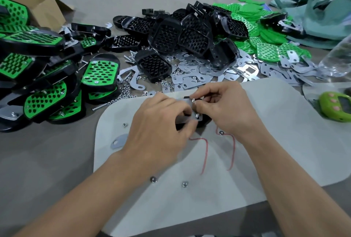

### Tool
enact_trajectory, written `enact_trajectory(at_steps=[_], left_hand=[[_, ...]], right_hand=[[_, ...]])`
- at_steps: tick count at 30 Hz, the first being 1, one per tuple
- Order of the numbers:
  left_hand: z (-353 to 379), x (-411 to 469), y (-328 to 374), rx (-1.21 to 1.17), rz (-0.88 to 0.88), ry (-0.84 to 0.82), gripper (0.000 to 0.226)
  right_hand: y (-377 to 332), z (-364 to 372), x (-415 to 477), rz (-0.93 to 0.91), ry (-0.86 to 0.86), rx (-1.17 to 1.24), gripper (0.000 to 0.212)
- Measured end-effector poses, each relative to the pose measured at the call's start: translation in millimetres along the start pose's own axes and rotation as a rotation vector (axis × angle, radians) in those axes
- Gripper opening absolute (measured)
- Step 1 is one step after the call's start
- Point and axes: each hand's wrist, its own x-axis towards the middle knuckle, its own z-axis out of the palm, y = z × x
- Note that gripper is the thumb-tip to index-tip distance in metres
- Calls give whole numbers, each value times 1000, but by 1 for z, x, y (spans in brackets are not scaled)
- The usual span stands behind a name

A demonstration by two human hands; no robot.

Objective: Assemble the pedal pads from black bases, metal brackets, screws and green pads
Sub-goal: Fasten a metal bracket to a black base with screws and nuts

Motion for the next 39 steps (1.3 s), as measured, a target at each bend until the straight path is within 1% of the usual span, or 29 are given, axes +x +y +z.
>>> enact_trajectory(at_steps=[2,4,7,11,13,15,18,20,22,24,26,31,33,35,39], left_hand=[[1,1,-2,-9,-6,-58,27],[3,3,-4,-20,-20,-99,34],[4,6,-6,-59,-62,-112,37],[5,7,-5,-72,-51,-90,37],[5,8,-5,-59,-60,-85,39],[5,10,-6,-53,-73,-87,40],[4,11,-8,-62,-78,-95,40],[4,12,-8,-66,-80,-97,40],[3,11,-8,-66,-73,-104,39],[2,11,-8,-67,-67,-116,38],[2,12,-7,-57,-64,-117,37],[2,11,-6,-69,-76,-107,37],[3,11,-6,-68,-76,-104,37],[4,11,-7,-65,-77,-101,38],[5,11,-9,-71,-83,-102,39]], right_hand=[[0,-1,0,1,2,-12,19],[-1,-2,0,2,-6,-32,18],[0,-2,-1,-7,-21,-56,16],[0,-2,3,-29,-42,-77,16],[-4,-3,8,-38,-20,-79,15],[-7,-7,21,-66,38,-121,18],[-16,-12,52,-89,106,-351,26],[-22,-14,73,-71,71,-513,30],[-25,-11,85,-84,-8,-639,32],[-27,-7,89,-131,-69,-735,31],[-29,-5,91,-175,-88,-804,28],[-33,2,84,-314,-50,-1022,18],[-33,3,83,-326,-31,-1052,18],[-31,1,84,-286,-11,-1047,18],[-24,-4,88,-175,16,-927,10]])
